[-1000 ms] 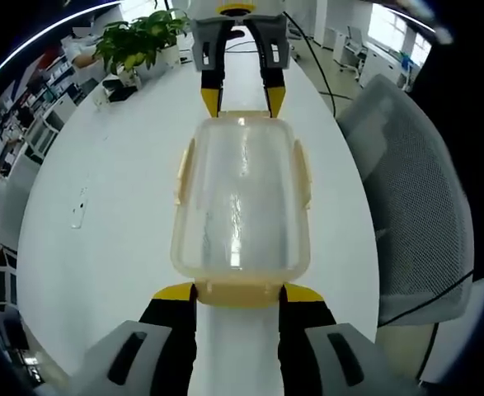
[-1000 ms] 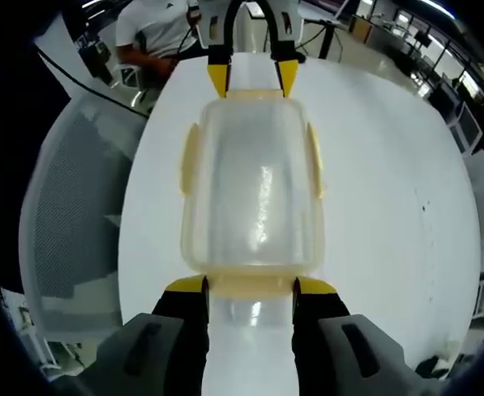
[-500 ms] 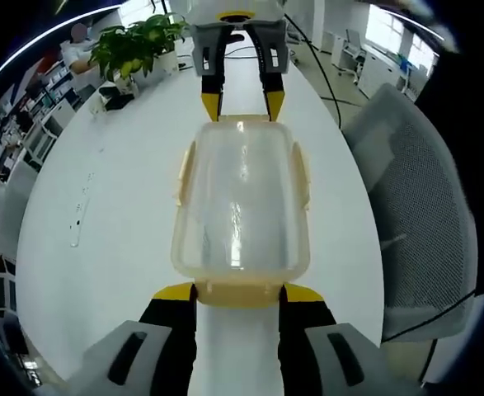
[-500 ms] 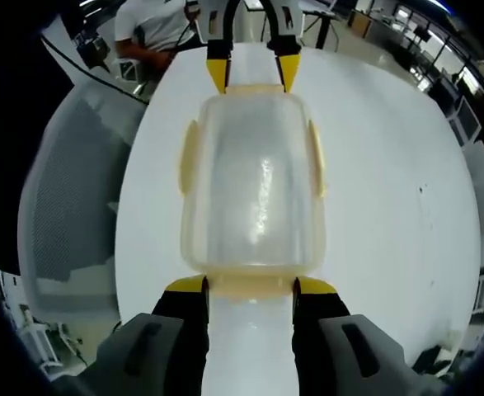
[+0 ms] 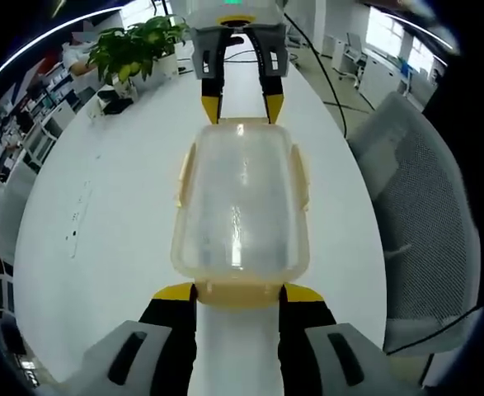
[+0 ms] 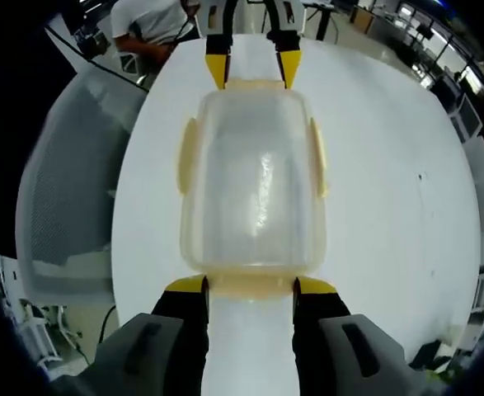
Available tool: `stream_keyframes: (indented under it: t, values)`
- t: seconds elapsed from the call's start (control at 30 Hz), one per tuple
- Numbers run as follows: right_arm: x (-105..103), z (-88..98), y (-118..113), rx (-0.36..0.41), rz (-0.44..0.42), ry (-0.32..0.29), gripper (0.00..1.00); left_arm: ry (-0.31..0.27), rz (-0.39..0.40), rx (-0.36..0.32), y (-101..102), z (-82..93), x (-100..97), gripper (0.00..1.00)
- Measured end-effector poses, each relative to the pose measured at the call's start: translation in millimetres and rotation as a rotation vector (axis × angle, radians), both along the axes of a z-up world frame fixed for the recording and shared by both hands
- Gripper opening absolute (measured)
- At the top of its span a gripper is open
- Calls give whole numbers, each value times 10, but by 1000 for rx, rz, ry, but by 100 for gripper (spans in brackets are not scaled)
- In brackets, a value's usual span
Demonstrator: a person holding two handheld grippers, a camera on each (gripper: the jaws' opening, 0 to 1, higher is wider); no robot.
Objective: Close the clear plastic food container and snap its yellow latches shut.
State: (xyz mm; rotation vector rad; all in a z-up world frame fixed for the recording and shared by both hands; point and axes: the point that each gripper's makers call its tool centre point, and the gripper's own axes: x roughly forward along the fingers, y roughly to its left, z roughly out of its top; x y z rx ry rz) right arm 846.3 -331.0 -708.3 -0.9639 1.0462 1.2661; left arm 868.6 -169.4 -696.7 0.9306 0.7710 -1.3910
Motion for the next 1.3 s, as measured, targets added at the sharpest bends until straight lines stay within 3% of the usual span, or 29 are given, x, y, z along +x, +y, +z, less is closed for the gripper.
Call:
stream_keyframes:
  t: [0.67, 1.3]
  values:
    - [38, -143, -272, -60, 16, 13, 37, 19, 6, -22, -267, -163, 21, 32]
    - [69, -244, -326, -70, 26, 24, 37, 40, 2, -4, -306, -284, 28, 33]
